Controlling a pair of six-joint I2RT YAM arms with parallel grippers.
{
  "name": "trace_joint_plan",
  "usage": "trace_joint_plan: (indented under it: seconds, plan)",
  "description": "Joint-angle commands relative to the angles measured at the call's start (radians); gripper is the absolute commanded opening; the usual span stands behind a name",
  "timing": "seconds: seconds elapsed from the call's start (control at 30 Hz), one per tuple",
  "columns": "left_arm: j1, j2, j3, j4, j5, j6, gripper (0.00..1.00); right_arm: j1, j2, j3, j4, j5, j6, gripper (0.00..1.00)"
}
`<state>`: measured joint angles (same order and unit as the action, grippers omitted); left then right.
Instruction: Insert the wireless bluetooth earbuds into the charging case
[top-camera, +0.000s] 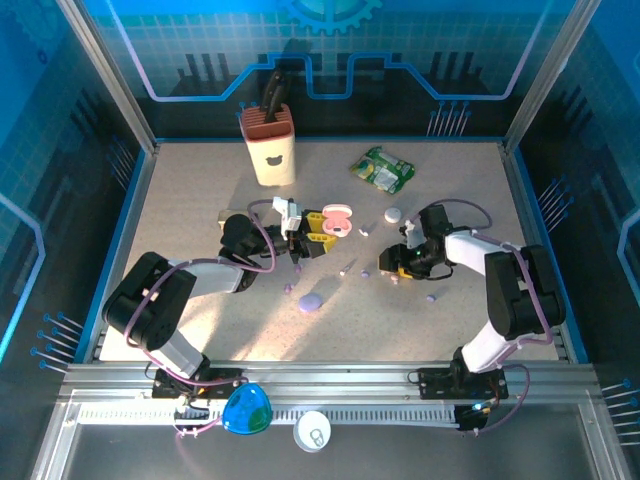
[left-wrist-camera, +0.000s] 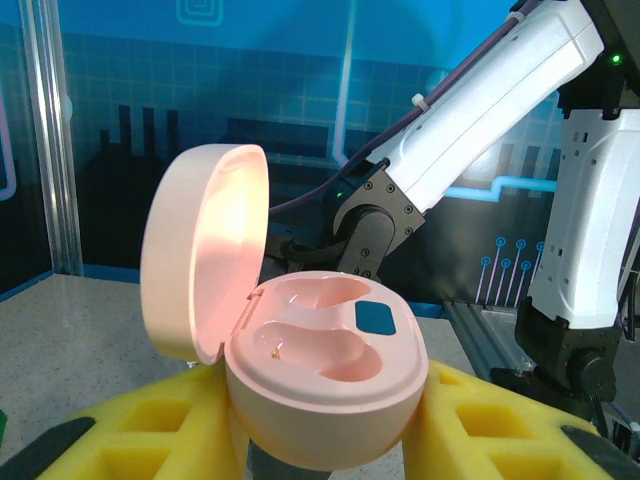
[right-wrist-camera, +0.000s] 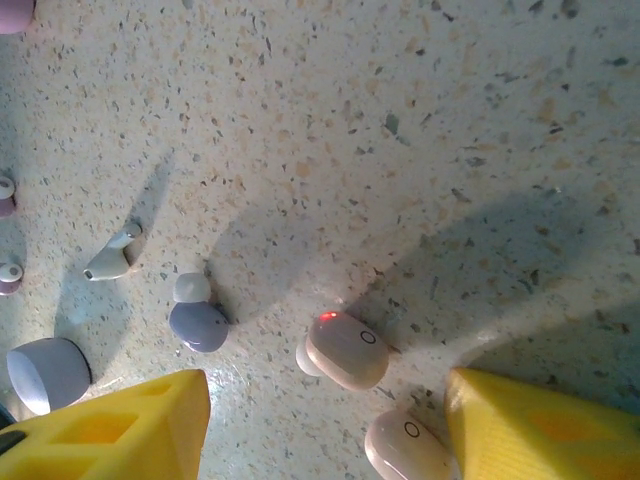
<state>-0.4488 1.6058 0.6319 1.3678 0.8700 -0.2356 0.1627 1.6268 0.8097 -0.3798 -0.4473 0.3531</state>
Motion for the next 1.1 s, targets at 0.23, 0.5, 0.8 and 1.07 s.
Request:
trace_joint_plan:
  seconds: [0.23,0.5,0.8,1.07]
  plan:
    - [0.005,-0.015,0.012,0.034,0.031,-0.016,0.39,0.011,-0.042,-0.073,-0.004,-0.028,0.002,0.56]
    - [0.004,-0.017,0.008,0.034,0.029,-0.016,0.39,0.011,-0.032,-0.076,0.002,-0.021,0.014,0.43]
    - [0.004,-0.024,-0.003,0.034,0.028,-0.01,0.39,0.021,-0.016,-0.067,-0.012,-0.007,0.019,0.32]
    - [0.004,-0.021,-0.004,0.034,0.027,-0.005,0.39,0.046,-0.036,-0.073,-0.033,0.015,0.02,0.26]
